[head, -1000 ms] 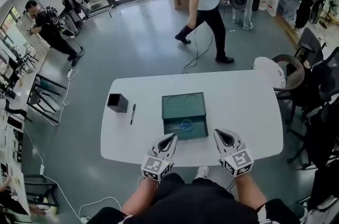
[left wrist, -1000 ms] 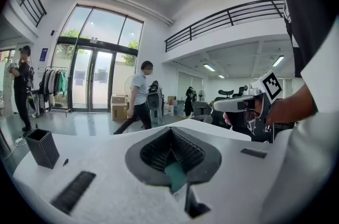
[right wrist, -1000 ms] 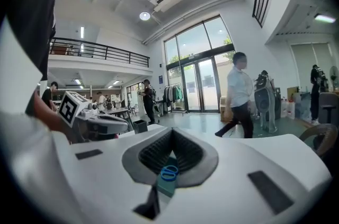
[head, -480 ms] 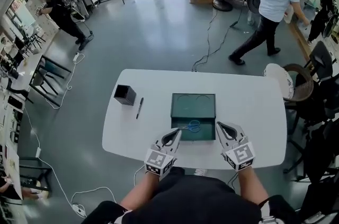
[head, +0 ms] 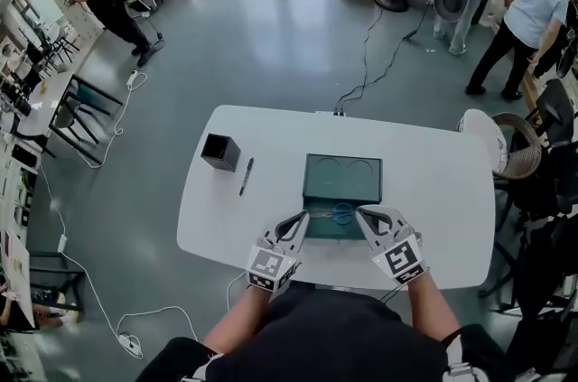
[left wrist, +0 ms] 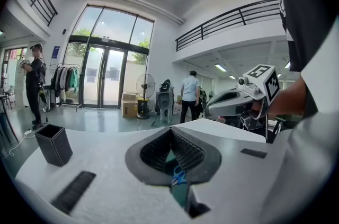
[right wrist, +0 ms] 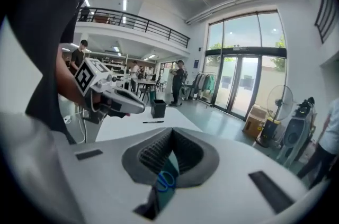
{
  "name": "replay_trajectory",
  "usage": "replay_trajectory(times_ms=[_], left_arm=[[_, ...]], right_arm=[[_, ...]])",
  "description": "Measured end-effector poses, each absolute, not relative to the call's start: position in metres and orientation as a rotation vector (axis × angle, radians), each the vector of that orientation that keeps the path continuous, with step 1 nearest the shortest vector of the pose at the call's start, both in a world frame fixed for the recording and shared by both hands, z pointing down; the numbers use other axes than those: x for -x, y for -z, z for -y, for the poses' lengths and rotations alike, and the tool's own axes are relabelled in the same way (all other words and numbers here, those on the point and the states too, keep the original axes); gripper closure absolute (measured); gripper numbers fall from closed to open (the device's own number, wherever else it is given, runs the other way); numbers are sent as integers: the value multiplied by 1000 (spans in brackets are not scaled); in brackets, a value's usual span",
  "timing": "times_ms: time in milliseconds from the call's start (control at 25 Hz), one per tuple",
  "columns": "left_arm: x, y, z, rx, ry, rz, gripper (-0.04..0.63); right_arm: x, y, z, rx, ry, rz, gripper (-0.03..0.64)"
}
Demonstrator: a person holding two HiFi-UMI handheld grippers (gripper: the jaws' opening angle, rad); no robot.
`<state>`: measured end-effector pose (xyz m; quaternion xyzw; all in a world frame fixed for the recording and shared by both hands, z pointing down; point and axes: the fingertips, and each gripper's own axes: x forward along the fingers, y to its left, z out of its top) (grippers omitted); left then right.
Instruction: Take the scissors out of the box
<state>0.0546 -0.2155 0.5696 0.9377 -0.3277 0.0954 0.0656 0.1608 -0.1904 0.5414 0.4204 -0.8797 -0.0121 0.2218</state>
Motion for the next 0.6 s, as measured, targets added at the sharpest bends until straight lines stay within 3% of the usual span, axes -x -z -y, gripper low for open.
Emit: replay_trajectory(times_ms=[360,600], left_arm=[[-44,-584,220,-2776,-300,1026,583],[-30,-588,221,-2737,-323,1065,583]], right_arm=[[-152,-618,194,-872,27,2240,609],[-143,-658,199,-719,12,2164,510]])
